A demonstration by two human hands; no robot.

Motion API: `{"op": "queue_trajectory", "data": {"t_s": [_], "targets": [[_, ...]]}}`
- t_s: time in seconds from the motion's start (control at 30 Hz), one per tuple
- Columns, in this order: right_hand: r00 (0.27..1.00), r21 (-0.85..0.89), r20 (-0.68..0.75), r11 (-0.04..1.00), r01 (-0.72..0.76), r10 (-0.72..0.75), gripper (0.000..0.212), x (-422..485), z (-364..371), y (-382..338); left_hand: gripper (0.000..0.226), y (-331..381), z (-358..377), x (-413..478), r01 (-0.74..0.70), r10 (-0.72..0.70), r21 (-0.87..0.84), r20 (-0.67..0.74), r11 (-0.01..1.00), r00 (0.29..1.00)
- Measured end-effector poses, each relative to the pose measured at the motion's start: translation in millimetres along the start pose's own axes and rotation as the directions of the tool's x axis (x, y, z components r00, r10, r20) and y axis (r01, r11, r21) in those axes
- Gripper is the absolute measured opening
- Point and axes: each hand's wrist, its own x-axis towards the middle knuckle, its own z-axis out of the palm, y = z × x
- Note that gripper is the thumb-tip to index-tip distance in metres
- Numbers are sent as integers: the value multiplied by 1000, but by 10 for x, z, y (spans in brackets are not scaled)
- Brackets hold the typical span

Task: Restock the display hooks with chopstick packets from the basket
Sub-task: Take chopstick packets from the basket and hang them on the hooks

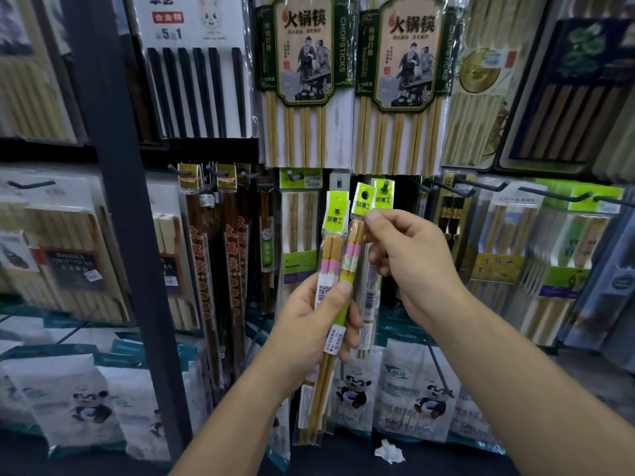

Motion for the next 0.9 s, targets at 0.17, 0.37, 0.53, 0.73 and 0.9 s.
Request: {"op": "queue_trajectory", "data": {"t_s": [0.17,0.37,0.53,0.73,0.9], "targets": [[996,-13,-78,999,46,-47,30,50,-5,-35,41,-53,-3,22,38,-35,26,-129,999,991],[963,-161,-198,975,150,-181,31,194,-92,-84,41,-63,-37,48,24,-3,84,-249,996,968],[960,-234,-210,963,135,-185,31,268,-117,-43,31,-59,-34,56,11,16,107,-242,994,970],[960,-278,-228,956,94,-161,31,299,-117,51,24,-54,-17,31,-26,46,108,-184,994,982],[954,-291,-256,954,77,-156,25,255,-163,99,48,-50,-21,29,-26,45,135,-140,991,989]]}}
